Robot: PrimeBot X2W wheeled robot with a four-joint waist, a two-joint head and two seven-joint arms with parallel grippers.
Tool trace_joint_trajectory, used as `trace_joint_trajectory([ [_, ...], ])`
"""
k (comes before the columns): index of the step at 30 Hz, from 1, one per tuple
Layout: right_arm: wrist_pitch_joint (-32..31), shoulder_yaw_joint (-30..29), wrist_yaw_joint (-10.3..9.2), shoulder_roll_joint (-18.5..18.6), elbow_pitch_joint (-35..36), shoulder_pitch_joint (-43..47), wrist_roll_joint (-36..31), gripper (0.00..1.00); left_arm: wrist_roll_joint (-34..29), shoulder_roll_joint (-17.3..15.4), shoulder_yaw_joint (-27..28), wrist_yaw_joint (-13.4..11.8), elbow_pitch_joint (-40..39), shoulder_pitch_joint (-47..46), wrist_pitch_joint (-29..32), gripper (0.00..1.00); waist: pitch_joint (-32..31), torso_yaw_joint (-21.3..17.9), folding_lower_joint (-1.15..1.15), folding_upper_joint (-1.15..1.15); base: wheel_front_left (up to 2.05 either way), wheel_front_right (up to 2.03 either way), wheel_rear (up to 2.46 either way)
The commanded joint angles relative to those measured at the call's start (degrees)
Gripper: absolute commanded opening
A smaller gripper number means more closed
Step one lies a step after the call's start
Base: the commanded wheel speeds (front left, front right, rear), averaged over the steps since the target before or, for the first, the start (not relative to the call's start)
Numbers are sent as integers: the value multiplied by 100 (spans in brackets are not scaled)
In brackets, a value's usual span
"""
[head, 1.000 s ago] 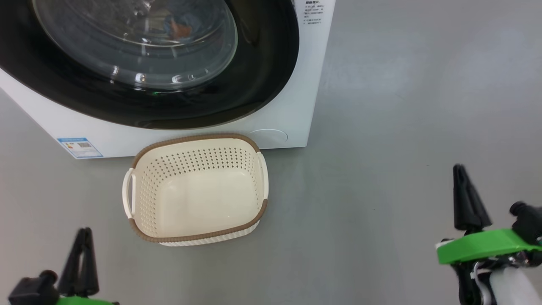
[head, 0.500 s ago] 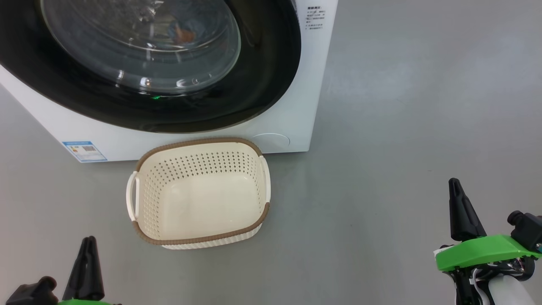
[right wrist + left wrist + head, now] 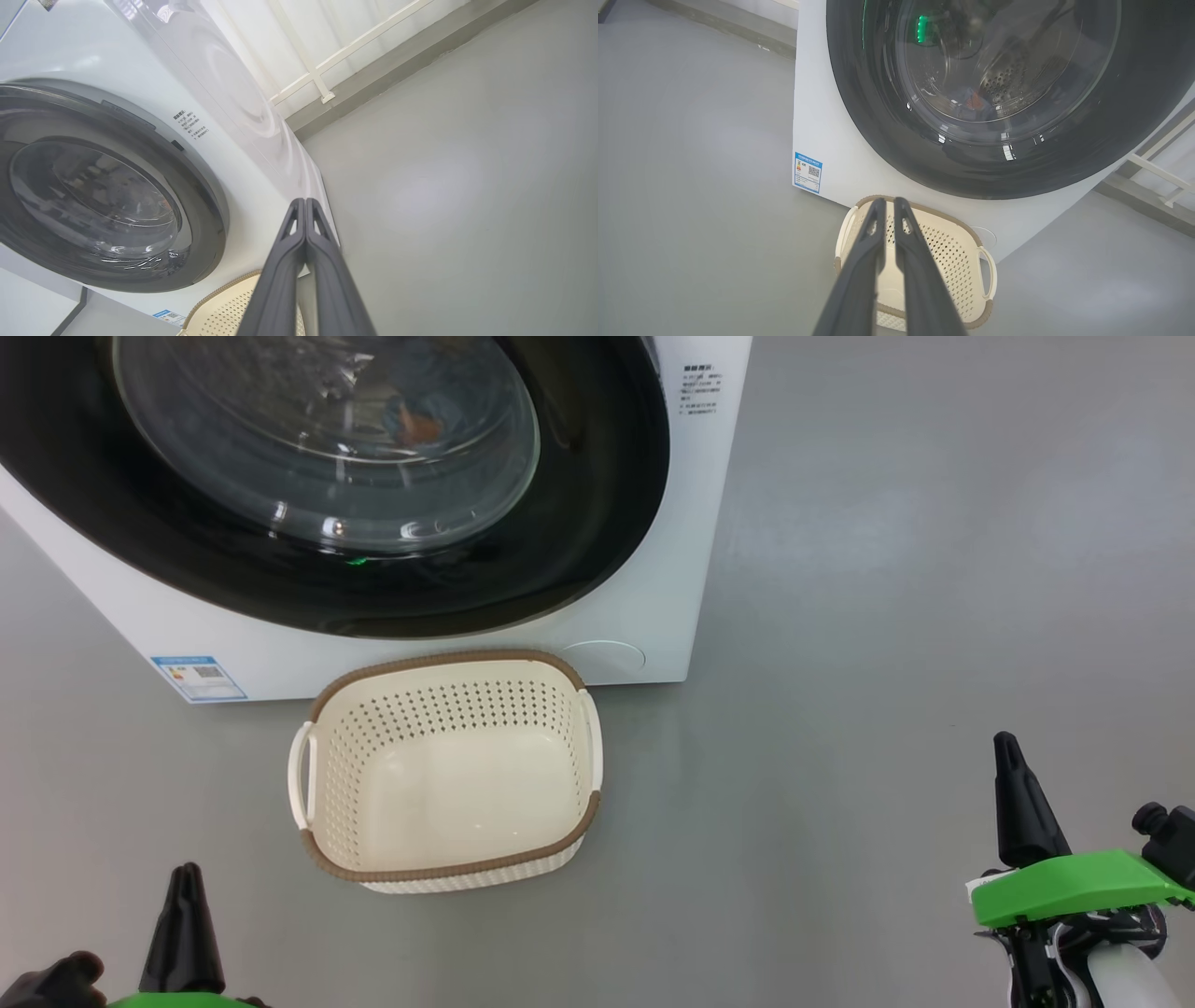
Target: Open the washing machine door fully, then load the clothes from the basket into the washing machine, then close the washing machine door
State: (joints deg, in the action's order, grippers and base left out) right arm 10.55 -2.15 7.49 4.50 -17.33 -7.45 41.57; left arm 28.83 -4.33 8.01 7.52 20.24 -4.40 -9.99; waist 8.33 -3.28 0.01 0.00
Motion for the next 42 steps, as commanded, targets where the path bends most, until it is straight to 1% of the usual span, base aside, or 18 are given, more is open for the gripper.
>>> trace_joint_trajectory([
  [1, -47, -21, 0, 66, 158, -39, 164, 0, 171, -62, 50, -1, -188, -92, 48, 0, -14, 7, 0, 0, 0, 0, 0],
  [42, -699, -141, 0, 10, 233, 35, 2262, 0, 2753, 25, -31, -2, -371, -128, 721, 0, -350, 141, 0, 0, 0, 0, 0],
])
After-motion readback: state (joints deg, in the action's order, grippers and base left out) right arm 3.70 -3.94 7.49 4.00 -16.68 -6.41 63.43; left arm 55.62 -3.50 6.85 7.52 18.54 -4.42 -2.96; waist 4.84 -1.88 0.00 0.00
